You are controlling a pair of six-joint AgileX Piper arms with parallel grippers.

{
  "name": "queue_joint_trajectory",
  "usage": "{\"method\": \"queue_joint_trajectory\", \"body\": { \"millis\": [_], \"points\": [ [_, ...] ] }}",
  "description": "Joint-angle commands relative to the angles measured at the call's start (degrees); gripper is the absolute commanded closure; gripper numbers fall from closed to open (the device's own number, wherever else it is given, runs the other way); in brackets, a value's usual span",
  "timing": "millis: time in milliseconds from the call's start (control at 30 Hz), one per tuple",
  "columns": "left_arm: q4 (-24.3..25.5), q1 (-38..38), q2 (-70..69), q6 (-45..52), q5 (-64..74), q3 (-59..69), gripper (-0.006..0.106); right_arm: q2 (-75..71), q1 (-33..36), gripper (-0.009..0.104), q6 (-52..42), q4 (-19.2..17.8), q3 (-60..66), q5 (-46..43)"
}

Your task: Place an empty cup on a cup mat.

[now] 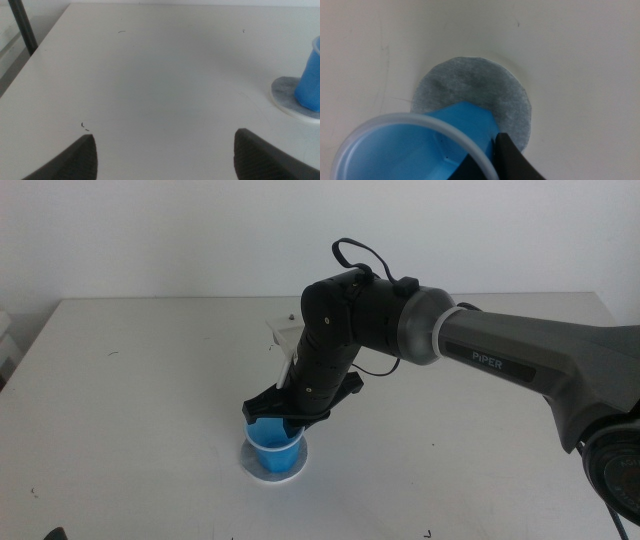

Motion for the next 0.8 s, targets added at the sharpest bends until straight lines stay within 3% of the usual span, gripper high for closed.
{"method": "queue_joint_trajectory", "body": {
  "millis": [0,200,367,633,767],
  "points": [
    [0.1,0.1,-0.5,-0.6,-3.8,-0.3,-0.005,-3.2,0.0,0.096,-1.1,0.4,-1.9,-1.7],
    [0.1,0.1,-0.5,-0.6,-3.8,-0.3,-0.005,-2.9,0.0,0.094,-1.5,0.4,-1.9,-1.9],
    [0.1,0.1,-0.5,-0.6,-3.8,-0.3,-0.005,-3.3,0.0,0.078,-1.4,-1.5,-1.9,-1.7],
    [0.1,0.1,-0.5,-0.6,-3.8,-0.3,-0.005,-8.4,-0.3,0.040,-0.8,-2.8,-1.6,-1.9],
    [0.1,0.1,-0.5,-0.6,-3.8,-0.3,-0.005,-13.6,-1.4,0.032,0.1,-5.0,-1.6,-0.2]
  ]
}}
